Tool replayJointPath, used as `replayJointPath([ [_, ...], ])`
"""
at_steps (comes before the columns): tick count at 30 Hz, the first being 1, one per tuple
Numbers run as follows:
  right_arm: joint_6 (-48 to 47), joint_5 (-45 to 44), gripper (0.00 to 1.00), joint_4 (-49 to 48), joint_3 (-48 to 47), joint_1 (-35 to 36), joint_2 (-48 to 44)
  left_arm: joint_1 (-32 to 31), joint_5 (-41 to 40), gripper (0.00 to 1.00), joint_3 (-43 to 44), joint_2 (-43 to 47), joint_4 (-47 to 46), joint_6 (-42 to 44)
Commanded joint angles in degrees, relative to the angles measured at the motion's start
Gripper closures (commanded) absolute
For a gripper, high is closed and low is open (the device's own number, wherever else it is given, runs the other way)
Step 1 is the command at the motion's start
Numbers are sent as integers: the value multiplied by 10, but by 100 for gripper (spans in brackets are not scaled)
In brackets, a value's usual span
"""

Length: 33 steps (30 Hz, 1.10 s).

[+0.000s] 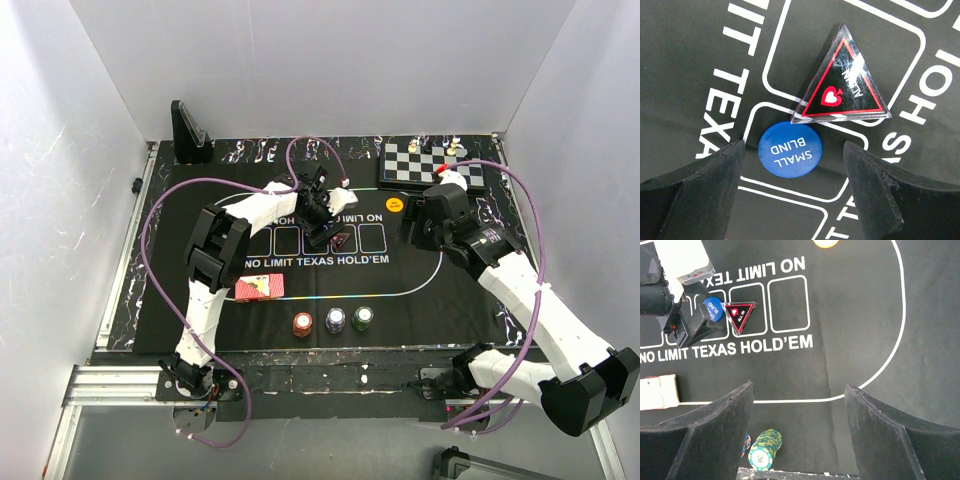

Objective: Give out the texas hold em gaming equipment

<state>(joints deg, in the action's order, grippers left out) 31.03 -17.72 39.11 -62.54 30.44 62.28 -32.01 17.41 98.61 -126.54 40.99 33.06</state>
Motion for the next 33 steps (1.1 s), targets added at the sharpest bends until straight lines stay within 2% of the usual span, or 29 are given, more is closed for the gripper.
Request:
replayJointPath([
  [1,-7,9,21,-25,11,-5,-13,-3,9,23,5,-2,-11,5],
  [10,-4,18,26,-33,11,-6,-3,-5,6,43,-22,3,-28,2],
  [16,-4,18,30,-34,13,-6,-1,-9,1,51,-49,16,-33,-4],
  [23,-6,12,33,-37,15,-6,-1,4,-60,60,-127,63,-52,14],
  [33,-8,10,35,-45,21,-6,-4,111,-92,64,-231,164,-41,25],
])
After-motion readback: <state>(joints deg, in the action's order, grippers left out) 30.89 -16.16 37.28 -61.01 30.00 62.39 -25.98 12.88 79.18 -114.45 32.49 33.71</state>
